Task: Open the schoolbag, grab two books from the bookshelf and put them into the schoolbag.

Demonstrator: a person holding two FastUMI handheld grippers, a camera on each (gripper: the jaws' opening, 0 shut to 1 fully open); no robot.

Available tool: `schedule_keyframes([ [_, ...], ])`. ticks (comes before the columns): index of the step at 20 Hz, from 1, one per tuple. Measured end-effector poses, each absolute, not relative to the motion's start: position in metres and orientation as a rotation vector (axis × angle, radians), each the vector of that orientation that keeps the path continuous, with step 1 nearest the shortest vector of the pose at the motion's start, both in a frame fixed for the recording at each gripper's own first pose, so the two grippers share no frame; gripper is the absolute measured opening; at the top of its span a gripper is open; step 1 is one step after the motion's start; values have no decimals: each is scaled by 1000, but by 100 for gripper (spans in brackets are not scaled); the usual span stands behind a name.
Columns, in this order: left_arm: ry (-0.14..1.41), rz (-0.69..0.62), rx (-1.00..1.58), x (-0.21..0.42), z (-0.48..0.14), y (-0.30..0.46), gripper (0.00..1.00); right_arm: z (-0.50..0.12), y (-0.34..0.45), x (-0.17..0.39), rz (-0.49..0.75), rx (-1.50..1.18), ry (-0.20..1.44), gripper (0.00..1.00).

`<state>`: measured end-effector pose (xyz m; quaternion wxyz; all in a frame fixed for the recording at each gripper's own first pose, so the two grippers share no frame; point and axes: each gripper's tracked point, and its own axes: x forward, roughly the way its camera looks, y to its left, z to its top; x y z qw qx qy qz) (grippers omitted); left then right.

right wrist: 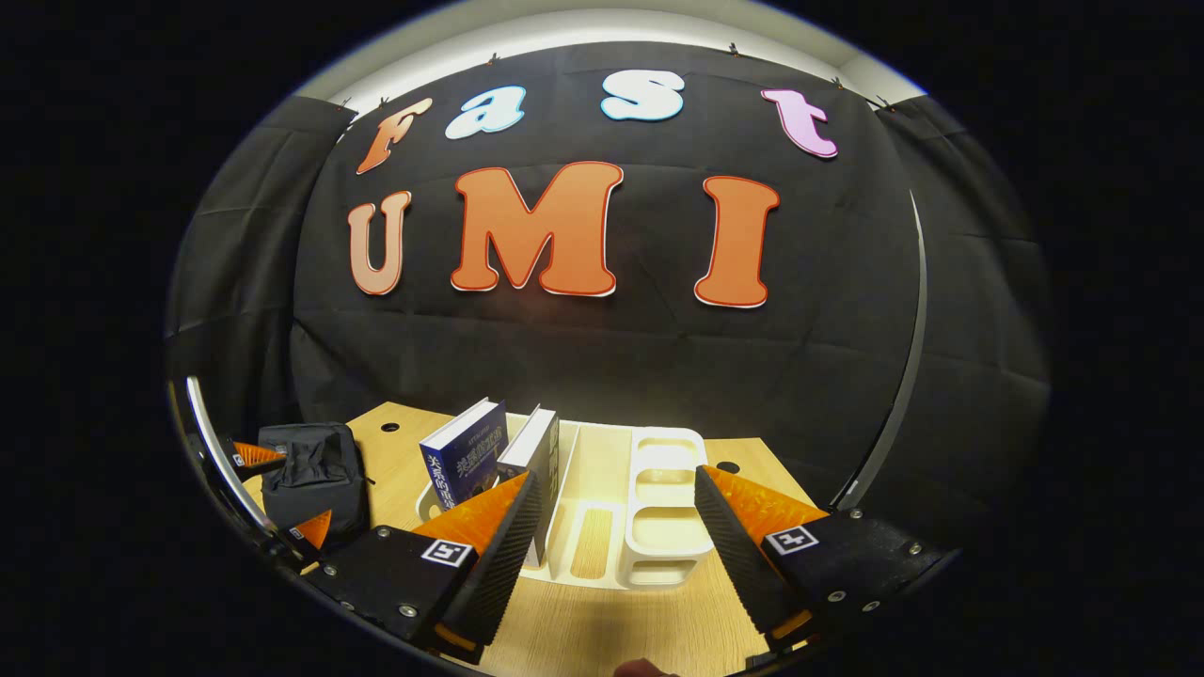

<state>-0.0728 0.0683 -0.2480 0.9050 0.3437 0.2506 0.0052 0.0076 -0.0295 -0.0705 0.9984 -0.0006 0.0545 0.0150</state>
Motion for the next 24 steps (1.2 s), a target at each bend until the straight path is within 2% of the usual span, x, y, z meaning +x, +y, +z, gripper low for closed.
schedule_keyframes([
  [3, 692, 31, 782, -98, -293, 98, 96, -75, -39, 10, 14, 0, 109, 97],
  [5, 749, 21, 829, -107, -314, 104, 97, -79, -44, 11, 5, 8, 113, 97],
  [8, 804, 22, 879, -117, -340, 120, 96, -83, -52, 13, -13, 16, 116, 97],
  [13, 883, 98, 892, -128, -359, 154, 96, -81, -55, 16, -16, 8, 109, 97],
  [17, 860, 103, 938, -113, -352, 163, 95, -80, -52, 19, -1, 2, 111, 97],
  [18, 858, 101, 944, -109, -350, 164, 93, -80, -53, 20, 1, 0, 110, 97],
  [21, 894, 76, 939, -102, -354, 168, 69, -80, -53, 21, 18, 0, 109, 97],
  [23, 908, 67, 952, -97, -352, 170, 57, -80, -51, 21, 41, 7, 113, 97],
  [24, 917, 62, 957, -94, -351, 171, 53, -81, -49, 22, 58, 6, 113, 97],
])
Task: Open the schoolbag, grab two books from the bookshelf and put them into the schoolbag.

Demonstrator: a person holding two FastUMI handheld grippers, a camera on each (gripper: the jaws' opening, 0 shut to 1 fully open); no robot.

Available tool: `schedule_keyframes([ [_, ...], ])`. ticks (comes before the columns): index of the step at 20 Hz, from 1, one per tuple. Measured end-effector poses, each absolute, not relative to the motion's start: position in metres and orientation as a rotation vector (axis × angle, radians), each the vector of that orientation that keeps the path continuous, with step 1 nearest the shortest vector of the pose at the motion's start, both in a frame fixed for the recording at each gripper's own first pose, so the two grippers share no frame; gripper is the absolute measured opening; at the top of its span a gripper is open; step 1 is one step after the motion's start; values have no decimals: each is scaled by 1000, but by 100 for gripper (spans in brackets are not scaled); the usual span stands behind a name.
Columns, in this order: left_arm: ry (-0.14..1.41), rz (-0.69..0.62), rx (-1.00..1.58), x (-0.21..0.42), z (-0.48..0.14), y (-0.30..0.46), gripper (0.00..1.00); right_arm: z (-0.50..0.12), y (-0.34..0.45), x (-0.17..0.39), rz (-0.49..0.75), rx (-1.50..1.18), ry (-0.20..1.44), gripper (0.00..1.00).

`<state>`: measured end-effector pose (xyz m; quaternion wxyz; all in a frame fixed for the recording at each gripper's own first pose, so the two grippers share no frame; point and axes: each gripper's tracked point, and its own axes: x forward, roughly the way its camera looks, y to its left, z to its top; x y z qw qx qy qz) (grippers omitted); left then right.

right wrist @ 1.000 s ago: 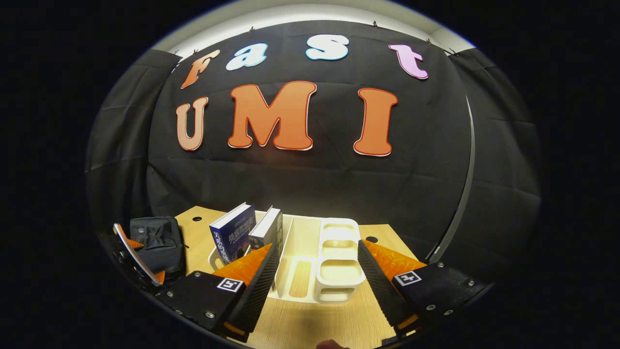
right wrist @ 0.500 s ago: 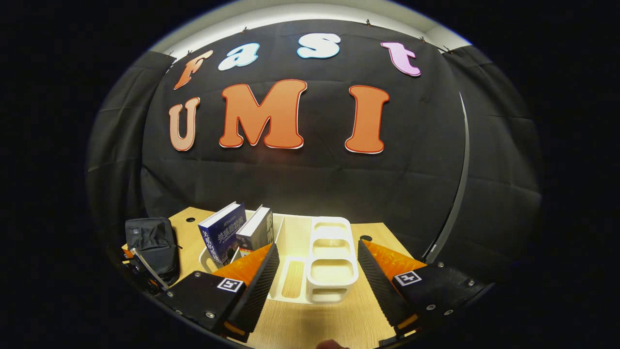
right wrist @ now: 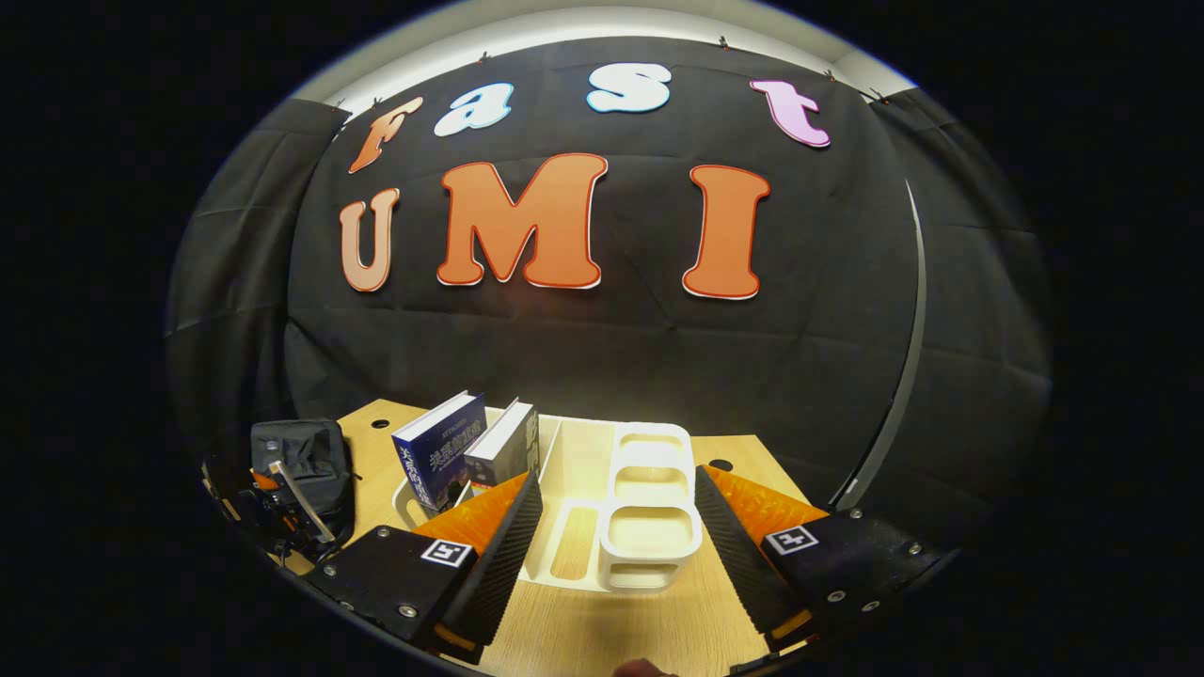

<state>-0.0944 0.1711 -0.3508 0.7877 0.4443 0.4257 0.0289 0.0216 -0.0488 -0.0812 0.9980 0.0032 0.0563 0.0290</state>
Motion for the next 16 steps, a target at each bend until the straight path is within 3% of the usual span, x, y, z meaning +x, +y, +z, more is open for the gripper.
schedule_keyframes([
  [5, 964, -13, 891, -89, -353, 171, 18, -84, -38, 25, 87, -37, 132, 97],
  [7, 977, -61, 838, -84, -353, 172, 9, -84, -31, 26, 54, -44, 139, 97],
  [16, 1036, -309, 632, -70, -330, 185, 7, -63, 26, 22, -90, -53, 172, 97],
])
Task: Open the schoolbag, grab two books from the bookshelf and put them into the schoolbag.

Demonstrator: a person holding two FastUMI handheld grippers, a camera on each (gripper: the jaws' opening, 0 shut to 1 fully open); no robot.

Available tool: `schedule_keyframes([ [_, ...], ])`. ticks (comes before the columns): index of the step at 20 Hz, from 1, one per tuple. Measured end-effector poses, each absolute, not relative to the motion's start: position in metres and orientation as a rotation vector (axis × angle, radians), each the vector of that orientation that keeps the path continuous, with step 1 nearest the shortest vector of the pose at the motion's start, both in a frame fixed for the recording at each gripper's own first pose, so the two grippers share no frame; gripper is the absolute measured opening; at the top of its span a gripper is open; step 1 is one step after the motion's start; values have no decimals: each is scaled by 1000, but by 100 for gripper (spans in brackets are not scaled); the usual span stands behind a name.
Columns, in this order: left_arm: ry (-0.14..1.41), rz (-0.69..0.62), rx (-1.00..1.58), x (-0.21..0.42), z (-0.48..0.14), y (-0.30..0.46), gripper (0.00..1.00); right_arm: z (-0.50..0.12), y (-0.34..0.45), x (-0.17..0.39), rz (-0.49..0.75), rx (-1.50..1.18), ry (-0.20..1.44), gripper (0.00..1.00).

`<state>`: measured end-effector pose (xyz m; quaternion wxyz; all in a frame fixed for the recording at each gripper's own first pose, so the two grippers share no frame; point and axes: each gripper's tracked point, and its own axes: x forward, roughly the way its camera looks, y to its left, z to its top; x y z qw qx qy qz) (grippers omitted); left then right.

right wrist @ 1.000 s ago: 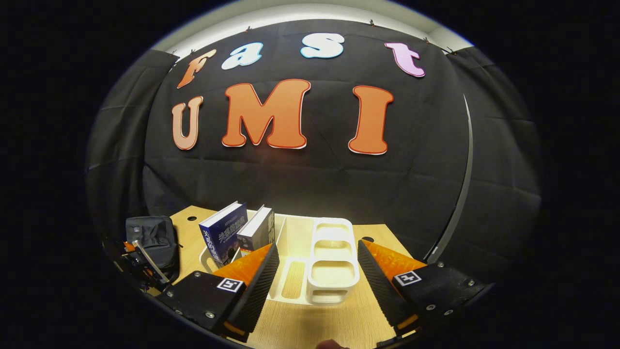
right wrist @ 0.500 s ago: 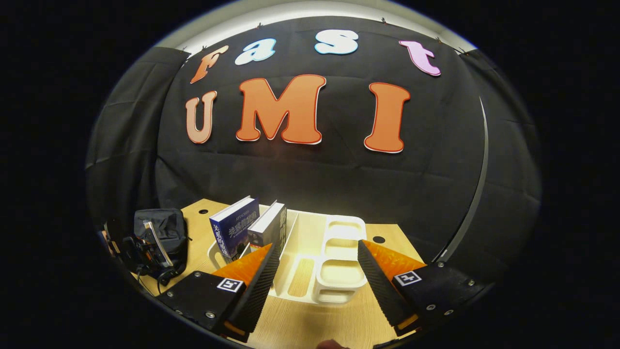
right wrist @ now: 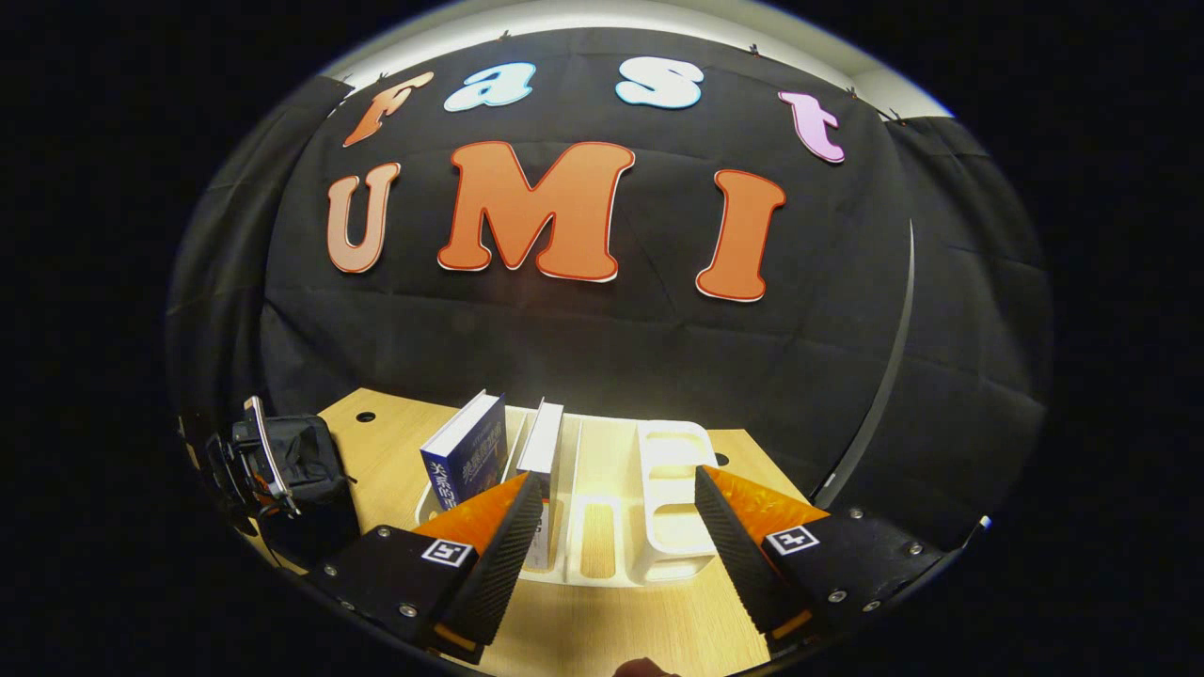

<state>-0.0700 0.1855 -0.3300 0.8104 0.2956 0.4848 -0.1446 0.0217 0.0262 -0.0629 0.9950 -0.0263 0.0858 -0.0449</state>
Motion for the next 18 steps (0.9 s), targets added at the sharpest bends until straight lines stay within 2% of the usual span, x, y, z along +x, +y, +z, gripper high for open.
schedule_keyframes([
  [4, 1066, -383, 578, -57, -311, 201, 6, -57, 59, 24, -85, -59, 200, 97],
  [11, 1123, -539, 464, -41, -285, 218, 7, -56, 97, 25, -64, 11, 343, 97],
  [14, 1136, -559, 424, -32, -273, 228, 7, -56, 99, 29, -64, 14, 397, 97],
  [18, 1155, -582, 388, -26, -261, 238, 7, -57, 111, 40, -1, -25, 483, 97],
])
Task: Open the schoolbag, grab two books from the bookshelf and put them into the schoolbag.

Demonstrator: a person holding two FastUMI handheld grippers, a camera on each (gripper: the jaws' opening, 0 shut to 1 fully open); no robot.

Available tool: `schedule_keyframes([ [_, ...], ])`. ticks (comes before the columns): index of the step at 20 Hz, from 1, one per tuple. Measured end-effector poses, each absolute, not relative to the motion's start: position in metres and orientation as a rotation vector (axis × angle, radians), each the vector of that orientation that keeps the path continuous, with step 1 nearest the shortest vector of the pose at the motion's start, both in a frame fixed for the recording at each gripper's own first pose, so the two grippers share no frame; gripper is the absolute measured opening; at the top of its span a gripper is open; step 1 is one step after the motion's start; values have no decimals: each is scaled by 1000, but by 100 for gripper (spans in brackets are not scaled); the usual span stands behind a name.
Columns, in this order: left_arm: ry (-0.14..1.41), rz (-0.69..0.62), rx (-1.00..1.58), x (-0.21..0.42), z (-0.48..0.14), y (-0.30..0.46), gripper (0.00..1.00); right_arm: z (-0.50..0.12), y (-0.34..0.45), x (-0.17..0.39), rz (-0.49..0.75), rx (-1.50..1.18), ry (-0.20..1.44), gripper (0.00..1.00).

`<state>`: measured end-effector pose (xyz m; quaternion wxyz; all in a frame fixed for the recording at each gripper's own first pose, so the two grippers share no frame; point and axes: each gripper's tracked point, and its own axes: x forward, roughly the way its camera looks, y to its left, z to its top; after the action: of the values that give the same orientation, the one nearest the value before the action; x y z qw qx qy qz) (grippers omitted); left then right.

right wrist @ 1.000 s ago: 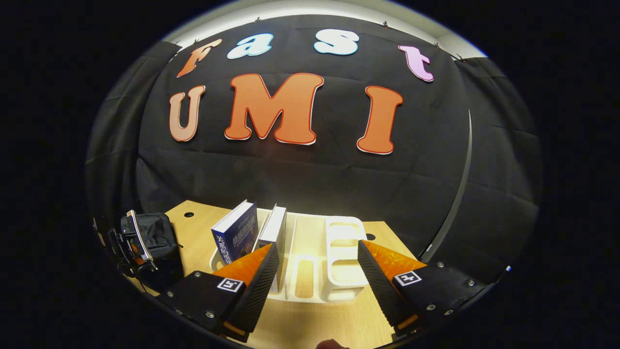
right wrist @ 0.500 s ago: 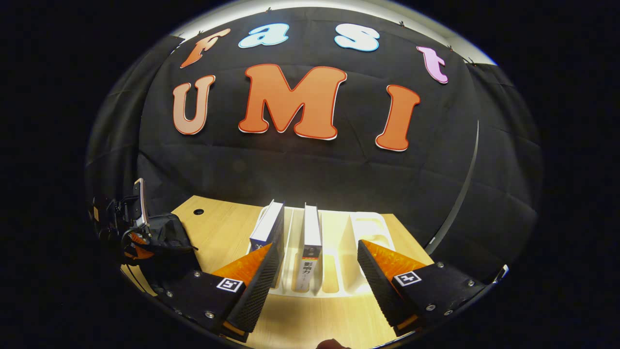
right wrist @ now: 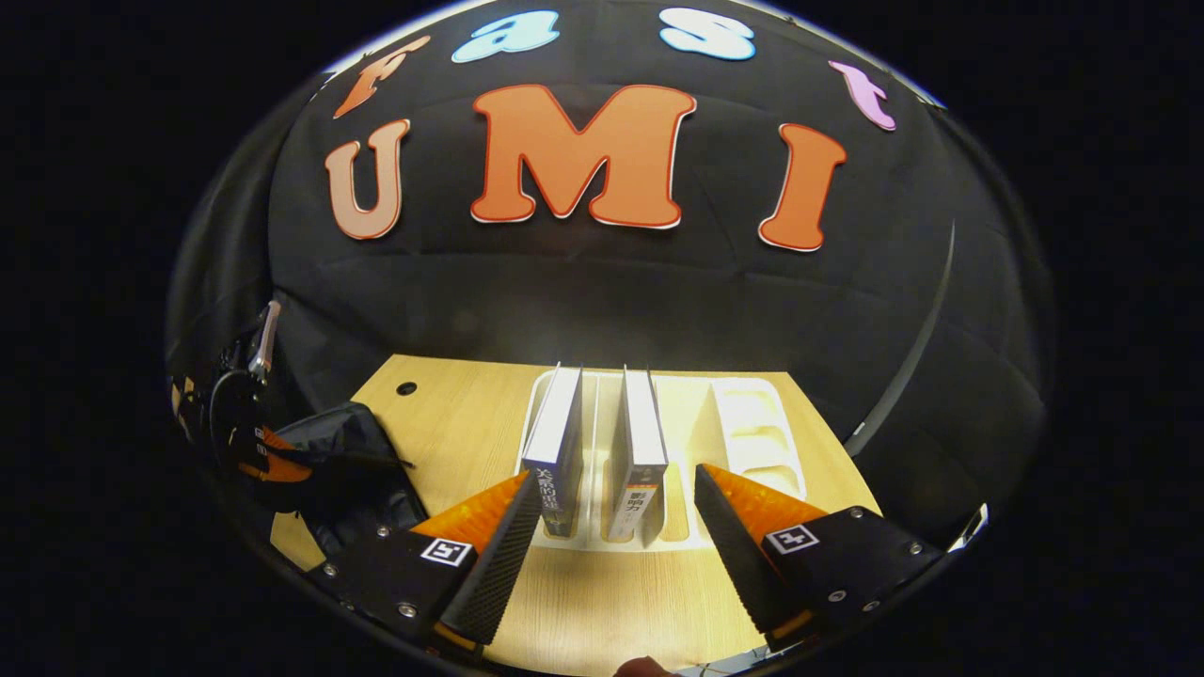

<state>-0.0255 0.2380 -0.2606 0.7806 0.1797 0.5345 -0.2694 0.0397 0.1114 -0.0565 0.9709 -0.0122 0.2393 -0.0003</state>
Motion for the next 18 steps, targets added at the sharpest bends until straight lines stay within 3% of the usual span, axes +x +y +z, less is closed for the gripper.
schedule_keyframes([
  [3, 1156, -597, 392, -15, -249, 250, 7, -62, 129, 50, 87, -46, 594, 98],
  [11, 1183, -648, 369, -1, -230, 261, 7, -64, 165, 93, 180, -1, 811, 98],
  [18, 1184, -684, 394, 13, -223, 264, 7, -95, 172, 130, 130, 42, 1023, 98],
])
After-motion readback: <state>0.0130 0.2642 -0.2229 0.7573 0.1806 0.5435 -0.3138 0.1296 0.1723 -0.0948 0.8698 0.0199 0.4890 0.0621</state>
